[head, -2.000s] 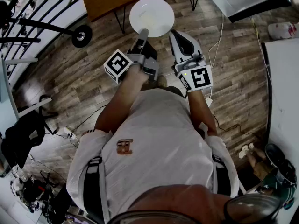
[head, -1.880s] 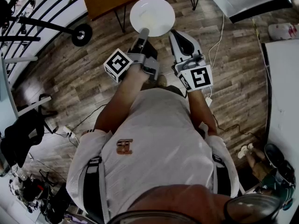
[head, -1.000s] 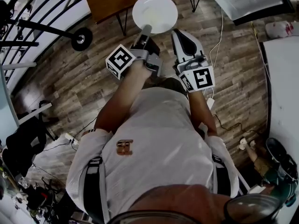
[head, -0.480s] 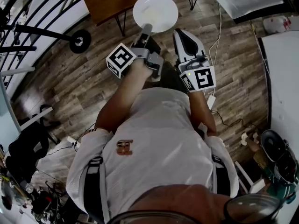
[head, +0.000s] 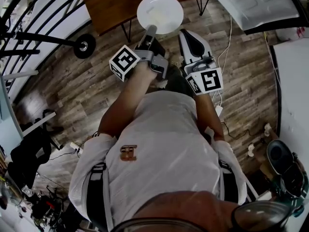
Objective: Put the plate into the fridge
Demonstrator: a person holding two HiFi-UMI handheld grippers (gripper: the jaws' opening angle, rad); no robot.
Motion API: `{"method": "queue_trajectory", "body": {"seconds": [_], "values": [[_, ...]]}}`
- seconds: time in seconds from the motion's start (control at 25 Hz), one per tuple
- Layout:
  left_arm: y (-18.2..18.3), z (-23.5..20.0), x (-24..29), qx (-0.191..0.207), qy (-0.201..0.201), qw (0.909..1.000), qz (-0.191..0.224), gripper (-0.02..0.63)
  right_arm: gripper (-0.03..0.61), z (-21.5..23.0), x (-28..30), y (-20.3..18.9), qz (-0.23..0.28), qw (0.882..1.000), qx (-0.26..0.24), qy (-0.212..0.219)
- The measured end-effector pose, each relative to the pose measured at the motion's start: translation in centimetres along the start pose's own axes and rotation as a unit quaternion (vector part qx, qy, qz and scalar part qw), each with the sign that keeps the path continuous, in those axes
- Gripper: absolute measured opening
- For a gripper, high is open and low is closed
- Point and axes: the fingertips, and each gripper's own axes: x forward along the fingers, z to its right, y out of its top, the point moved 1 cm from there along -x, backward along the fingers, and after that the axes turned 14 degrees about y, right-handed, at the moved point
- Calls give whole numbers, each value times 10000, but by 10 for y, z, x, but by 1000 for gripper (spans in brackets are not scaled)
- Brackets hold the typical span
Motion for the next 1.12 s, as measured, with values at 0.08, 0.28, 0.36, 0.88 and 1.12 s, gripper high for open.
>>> {"method": "queue_trajectory", "body": {"seconds": [0.08, 0.28, 0.36, 0.88, 1.12], "values": [[1, 5, -4, 20, -68, 10000, 24, 28, 34, -4, 1, 5, 28, 10000, -43, 39], [0, 19, 26, -1, -65, 10000, 56, 29, 34, 28, 11, 9, 42, 9999, -36, 140], [0, 22, 63, -9, 1, 9999, 116, 28, 34, 65, 20, 3, 26, 9997, 18, 223], [1, 42, 171, -125, 201, 9977, 627, 28, 34, 183, 38, -2, -59, 9972, 99, 738], [3, 47, 206, -231, 296, 9948, 945, 29, 34, 224, 40, -2, -79, 9948, 113, 1006]]}}
